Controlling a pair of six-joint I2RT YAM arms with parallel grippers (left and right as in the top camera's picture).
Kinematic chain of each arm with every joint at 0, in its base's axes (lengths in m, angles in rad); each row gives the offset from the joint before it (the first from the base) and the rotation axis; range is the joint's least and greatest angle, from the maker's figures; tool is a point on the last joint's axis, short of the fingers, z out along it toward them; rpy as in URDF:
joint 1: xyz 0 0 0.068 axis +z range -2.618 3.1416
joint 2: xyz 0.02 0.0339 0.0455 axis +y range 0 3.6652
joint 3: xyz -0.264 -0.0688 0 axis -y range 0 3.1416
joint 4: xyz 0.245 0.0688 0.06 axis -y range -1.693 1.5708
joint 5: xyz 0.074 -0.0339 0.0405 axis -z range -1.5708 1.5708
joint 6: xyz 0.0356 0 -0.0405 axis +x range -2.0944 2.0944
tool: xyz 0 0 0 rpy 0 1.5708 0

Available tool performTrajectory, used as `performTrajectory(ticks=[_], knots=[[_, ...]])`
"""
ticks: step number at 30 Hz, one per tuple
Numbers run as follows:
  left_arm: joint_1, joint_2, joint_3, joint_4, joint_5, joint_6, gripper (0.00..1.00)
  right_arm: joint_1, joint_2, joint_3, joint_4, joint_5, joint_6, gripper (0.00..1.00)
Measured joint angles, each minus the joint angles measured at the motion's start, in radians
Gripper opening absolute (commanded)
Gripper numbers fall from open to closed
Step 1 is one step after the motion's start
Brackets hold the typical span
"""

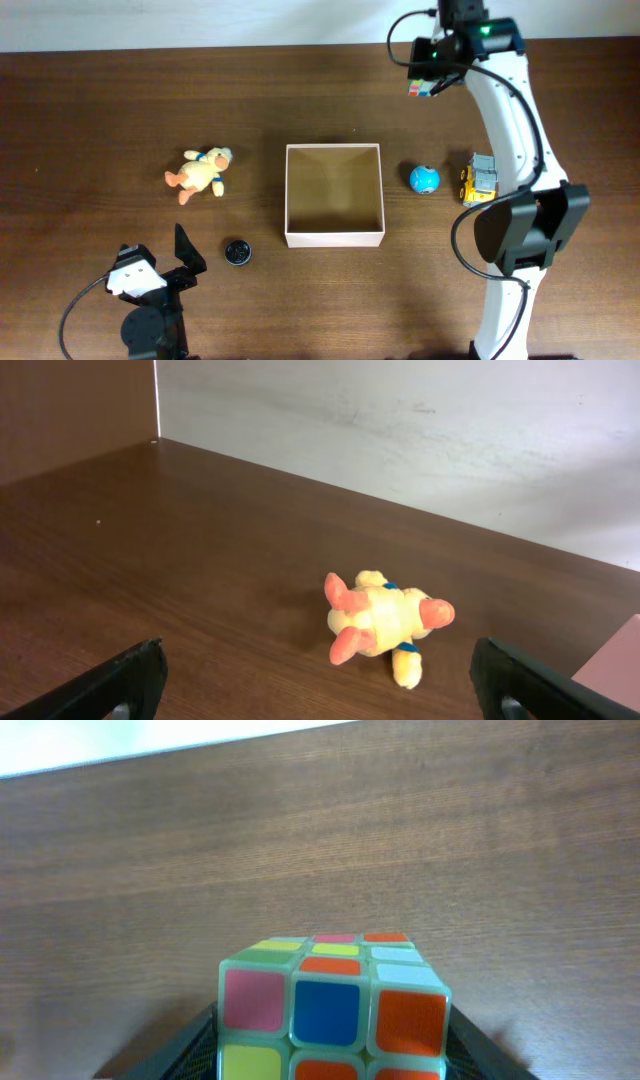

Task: Pack container
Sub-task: 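Lift the cube and carry it over the box with the right gripper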

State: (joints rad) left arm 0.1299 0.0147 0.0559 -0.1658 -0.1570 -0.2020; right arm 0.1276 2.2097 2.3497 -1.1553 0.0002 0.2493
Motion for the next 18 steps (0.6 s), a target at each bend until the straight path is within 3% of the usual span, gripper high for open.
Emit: performTrajectory(ticks=[7, 18], knots=[[0.000, 0.000, 0.000, 0.000, 0.000, 0.000, 0.99, 0.056, 0.000, 0.162, -0.208, 0.002, 0.001, 0.53], [0.000, 0.000, 0.000, 0.000, 0.000, 0.000, 0.99, 0.266, 0.000, 0.177, -0.378, -0.044, 0.000, 0.53]])
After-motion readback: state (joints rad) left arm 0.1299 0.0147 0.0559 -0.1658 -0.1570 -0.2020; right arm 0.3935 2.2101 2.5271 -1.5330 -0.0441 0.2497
